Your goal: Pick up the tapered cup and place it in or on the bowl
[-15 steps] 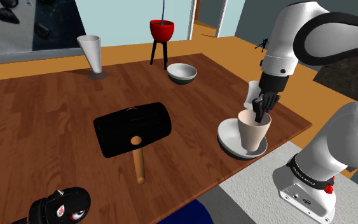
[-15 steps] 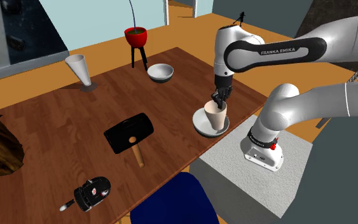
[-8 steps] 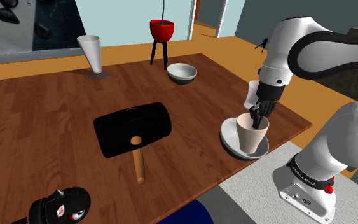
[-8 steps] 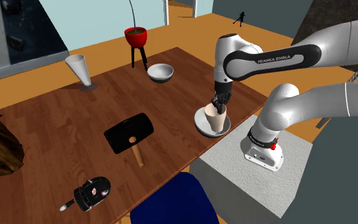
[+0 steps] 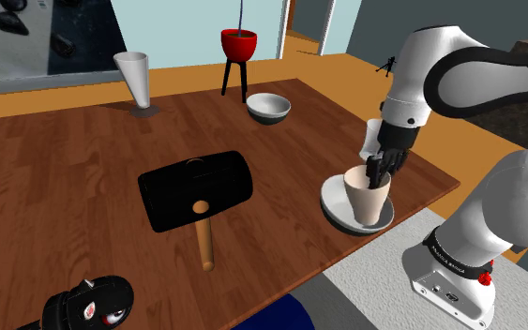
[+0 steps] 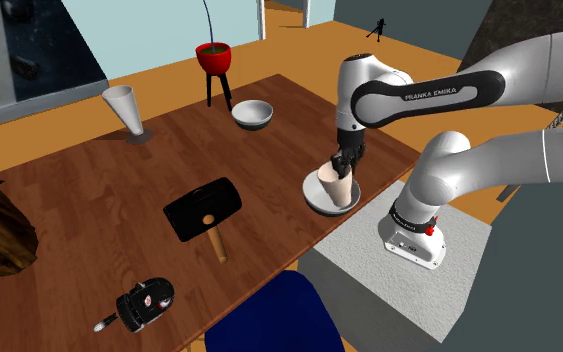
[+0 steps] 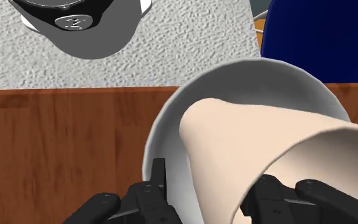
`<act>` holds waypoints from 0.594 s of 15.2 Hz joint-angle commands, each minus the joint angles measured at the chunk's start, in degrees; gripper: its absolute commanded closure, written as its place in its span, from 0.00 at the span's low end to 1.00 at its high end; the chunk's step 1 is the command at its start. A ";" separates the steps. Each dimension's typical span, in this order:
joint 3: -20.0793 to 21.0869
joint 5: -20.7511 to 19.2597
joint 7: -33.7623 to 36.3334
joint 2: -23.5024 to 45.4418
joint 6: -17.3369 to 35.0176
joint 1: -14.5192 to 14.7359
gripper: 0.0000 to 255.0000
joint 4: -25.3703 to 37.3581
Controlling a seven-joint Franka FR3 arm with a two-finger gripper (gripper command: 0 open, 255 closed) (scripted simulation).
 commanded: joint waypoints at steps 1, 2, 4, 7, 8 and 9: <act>0.50 0.33 0.33 -17.53 0.19 2.38 0.00 0.23; 1.07 1.01 0.71 -16.62 1.26 2.90 0.00 0.20; 1.83 1.73 1.03 -13.13 3.54 3.24 0.00 1.50; -0.69 -0.88 -0.27 -19.67 -4.95 0.98 0.00 3.16; 0.12 0.28 0.39 -0.02 -2.64 0.00 0.00 1.29; 0.14 0.29 0.38 -0.02 -2.64 -0.01 0.00 1.29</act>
